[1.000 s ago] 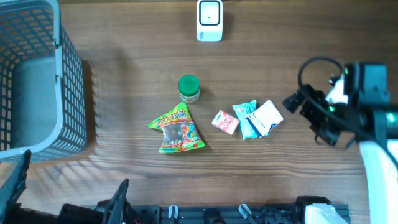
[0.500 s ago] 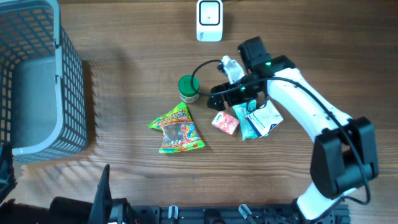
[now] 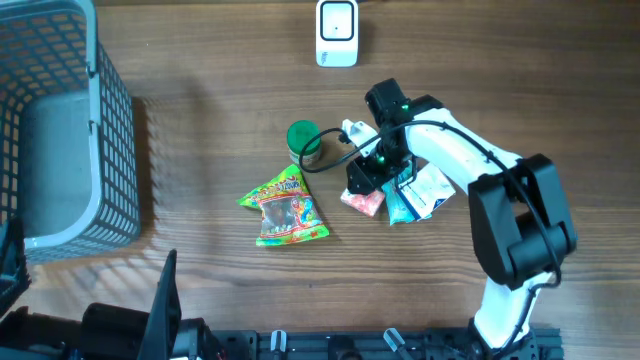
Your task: Scan the item barcode
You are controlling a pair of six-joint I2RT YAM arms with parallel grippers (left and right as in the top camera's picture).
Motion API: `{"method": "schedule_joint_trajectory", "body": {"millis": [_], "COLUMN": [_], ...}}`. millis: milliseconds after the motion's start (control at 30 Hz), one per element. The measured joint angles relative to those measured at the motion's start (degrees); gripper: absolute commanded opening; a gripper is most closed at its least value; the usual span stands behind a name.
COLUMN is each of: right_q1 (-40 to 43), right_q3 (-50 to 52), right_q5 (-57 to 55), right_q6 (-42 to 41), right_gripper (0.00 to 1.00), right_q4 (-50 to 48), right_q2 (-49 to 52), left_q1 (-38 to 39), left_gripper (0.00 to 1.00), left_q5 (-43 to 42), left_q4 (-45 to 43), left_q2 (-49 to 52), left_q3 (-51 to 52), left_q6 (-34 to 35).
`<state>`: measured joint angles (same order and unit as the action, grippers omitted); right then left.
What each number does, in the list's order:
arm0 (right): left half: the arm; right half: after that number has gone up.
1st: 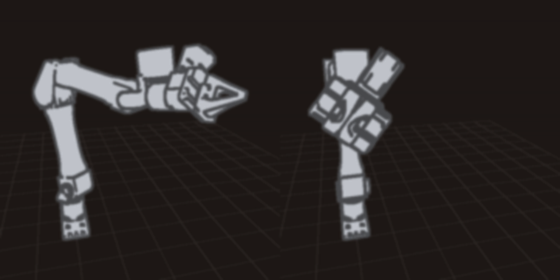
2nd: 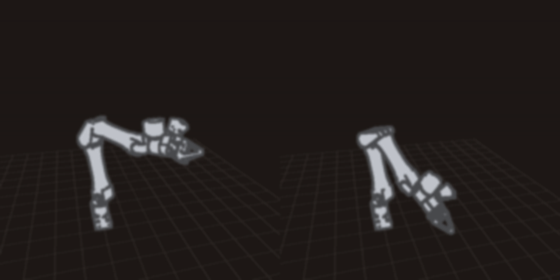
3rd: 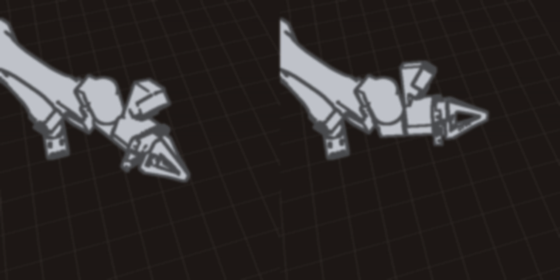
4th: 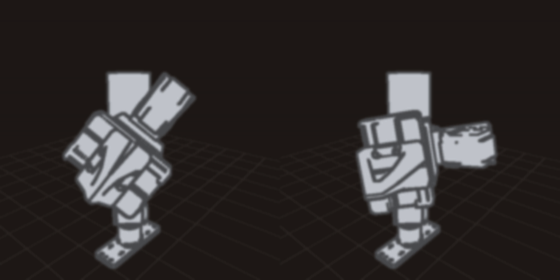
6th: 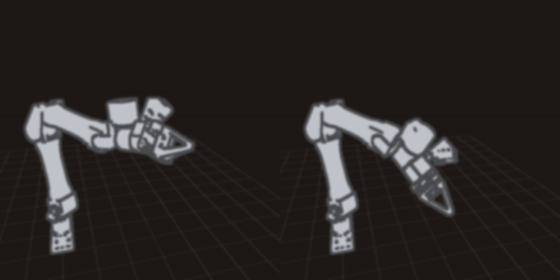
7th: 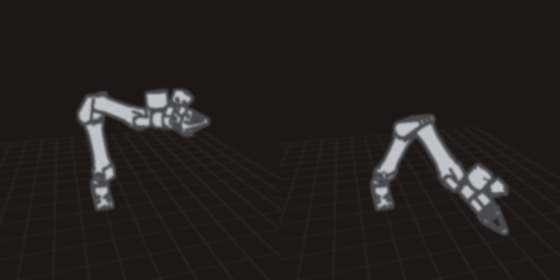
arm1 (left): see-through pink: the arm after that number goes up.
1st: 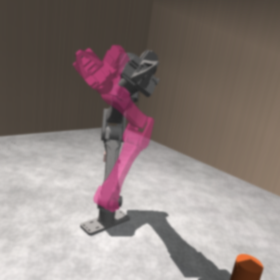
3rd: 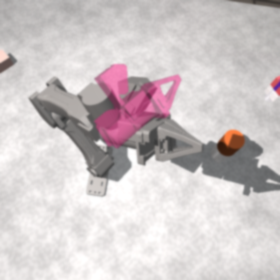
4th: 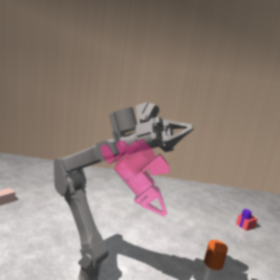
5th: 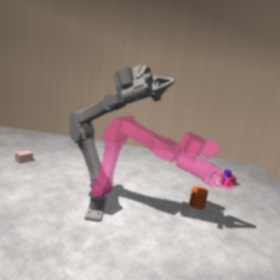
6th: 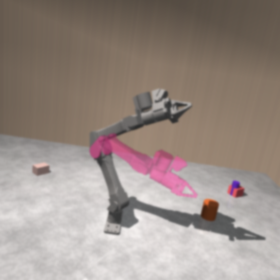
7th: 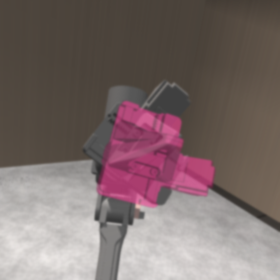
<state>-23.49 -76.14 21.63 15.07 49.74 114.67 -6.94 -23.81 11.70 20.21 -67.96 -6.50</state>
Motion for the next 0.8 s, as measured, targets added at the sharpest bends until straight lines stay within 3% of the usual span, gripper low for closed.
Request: {"method": "schedule_joint_trajectory", "body": {"millis": [33, 133, 300, 433, 533, 700, 800], "right_q1": [0.00, 0.00, 0.33, 2.16, 4.72, 5.16, 5.16], "right_q3": [0.02, 0.02, 0.02, -0.52, -0.52, -0.83, -1.07], "right_q5": [0.17, 1.51, 6.84, 22.82, 37.88, 61.09, 66.71], "right_q6": [0.22, 0.61, -3.02, -8.87, -10.19, -11.65, -14.56], "right_gripper": [0.39, 0.06, 0.04, 0.04, 0.04, 0.04, 0.04], "right_q4": [-0.11, -0.28, 0.98, 12.48, 15.89, 9.14, 1.31], "right_q2": [1.11, 2.14, 2.38, 2.89, 2.89, 2.89, 2.89], "left_q1": [0.00, 0.00, 0.00, 0.00, 0.00, 0.00, 0.00], "left_gripper": [1.00, 1.00, 1.00, 1.00, 1.00, 1.00, 1.00], "left_q5": [0.00, 0.00, 0.00, 0.00, -0.02, -0.09, -4.20], "left_q4": [0.00, 0.00, -0.28, -0.39, -0.50, -0.59, -3.02], "left_q2": [0.00, 0.00, 0.00, -1.53, -3.72, -4.04, -5.68], "left_q3": [0.00, 0.00, -0.02, 0.11, 0.09, 0.11, 2.14], "left_q6": [0.00, -0.02, 0.00, 0.00, 0.00, 0.00, 0.07]}}
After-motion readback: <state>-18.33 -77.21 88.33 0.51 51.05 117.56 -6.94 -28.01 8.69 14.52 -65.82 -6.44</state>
